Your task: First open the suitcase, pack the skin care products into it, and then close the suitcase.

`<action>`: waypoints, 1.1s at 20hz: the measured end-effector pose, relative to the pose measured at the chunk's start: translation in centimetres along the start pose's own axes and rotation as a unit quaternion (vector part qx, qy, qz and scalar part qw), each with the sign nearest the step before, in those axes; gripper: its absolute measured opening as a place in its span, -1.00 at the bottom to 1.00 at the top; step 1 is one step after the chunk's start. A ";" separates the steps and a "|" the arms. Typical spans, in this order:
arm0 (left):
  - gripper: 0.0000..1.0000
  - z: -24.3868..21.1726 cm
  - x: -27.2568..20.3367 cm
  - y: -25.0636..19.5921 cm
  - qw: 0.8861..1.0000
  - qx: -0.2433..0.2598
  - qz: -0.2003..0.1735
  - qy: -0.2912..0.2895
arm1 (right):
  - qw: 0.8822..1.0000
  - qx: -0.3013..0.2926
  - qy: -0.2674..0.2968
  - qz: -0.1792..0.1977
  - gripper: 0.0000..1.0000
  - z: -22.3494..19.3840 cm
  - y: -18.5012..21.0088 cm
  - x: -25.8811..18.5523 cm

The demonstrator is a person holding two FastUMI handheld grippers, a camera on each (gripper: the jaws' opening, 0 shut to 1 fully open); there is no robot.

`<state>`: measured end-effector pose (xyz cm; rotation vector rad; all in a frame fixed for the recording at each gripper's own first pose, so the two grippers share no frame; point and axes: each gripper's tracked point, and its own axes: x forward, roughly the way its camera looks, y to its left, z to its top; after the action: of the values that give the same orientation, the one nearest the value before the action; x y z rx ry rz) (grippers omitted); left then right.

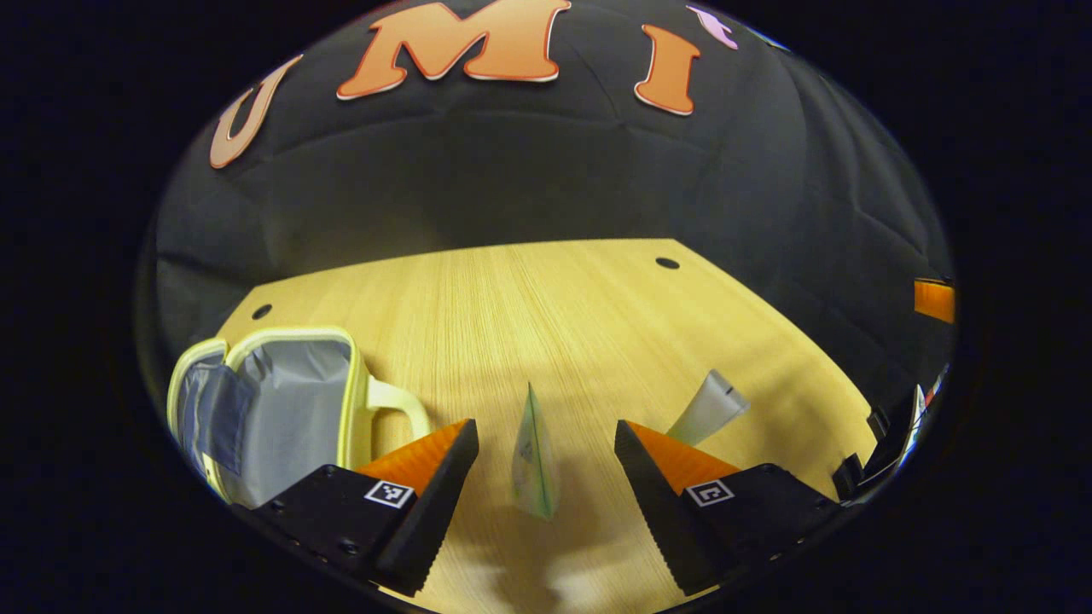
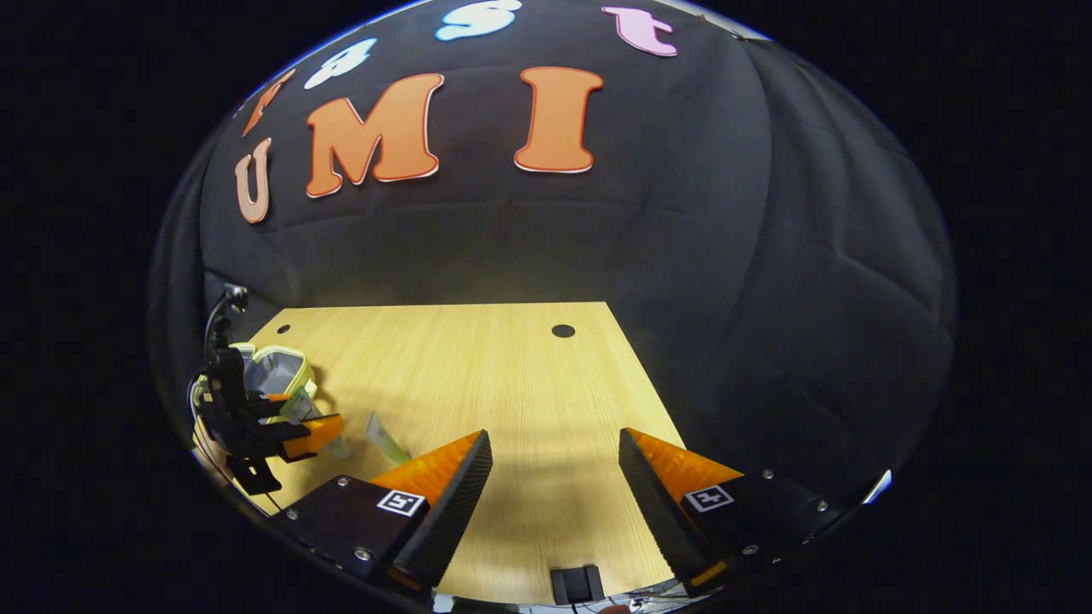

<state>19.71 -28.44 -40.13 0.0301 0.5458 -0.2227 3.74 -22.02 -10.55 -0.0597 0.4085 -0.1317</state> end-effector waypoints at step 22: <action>-0.22 -0.8 -11.1 0.7 0.996 -0.057 -0.043 0.057 | 0.991 0.007 -0.015 0.135 0.91 2.0 13.1 2.9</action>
<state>10.29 -25.43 -35.07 -0.0917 0.6730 -0.2746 8.65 -9.40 -10.93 0.0072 0.3815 0.1326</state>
